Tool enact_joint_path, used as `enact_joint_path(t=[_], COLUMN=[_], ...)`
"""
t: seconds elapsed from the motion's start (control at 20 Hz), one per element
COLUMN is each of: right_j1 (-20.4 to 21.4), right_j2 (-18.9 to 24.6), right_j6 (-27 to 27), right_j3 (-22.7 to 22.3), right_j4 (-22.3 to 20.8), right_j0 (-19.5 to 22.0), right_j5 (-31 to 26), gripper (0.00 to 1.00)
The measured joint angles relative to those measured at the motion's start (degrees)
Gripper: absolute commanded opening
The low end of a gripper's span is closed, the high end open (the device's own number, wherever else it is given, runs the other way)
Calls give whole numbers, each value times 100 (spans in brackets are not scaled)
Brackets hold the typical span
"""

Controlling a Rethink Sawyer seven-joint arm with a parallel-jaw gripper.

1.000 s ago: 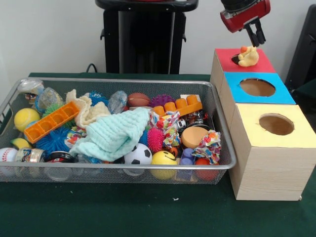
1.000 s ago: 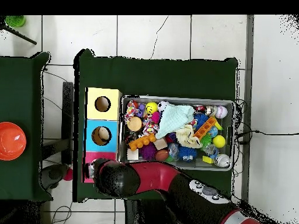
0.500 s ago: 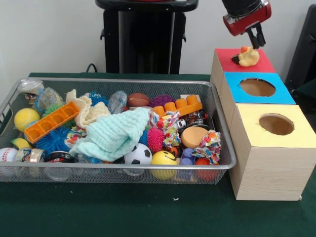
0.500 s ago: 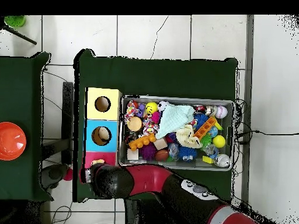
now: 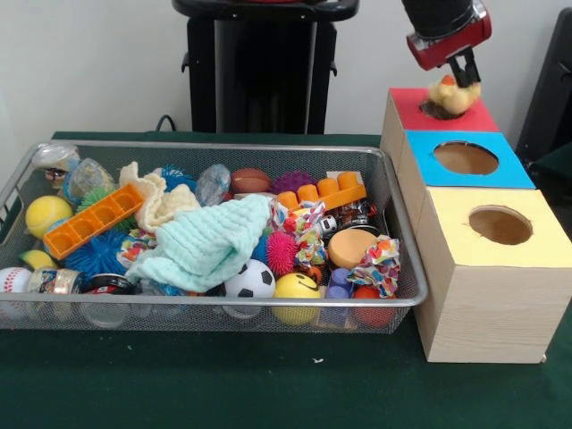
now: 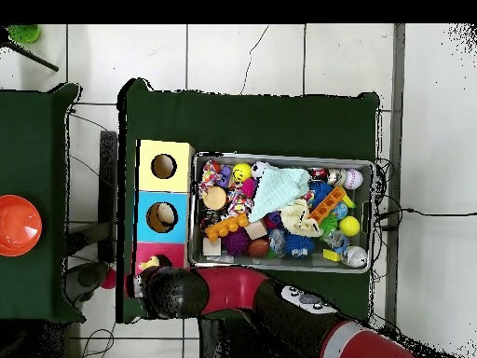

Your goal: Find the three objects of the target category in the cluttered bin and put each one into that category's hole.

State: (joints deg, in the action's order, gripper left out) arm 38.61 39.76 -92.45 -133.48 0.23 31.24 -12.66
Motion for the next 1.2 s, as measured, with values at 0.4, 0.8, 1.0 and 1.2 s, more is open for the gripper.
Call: enact_joint_path(t=[0.4,0.8,1.0,1.2], right_j1=[-86,2,63,69], right_j2=[-231,-300,-300,-302], right_j6=[0,0,0,0], right_j3=[1,1,1,1], right_j4=[-224,-421,-442,-442], right_j0=[-27,-26,-26,-26], right_j5=[1,1,1,1], gripper=[0,0,0,0])
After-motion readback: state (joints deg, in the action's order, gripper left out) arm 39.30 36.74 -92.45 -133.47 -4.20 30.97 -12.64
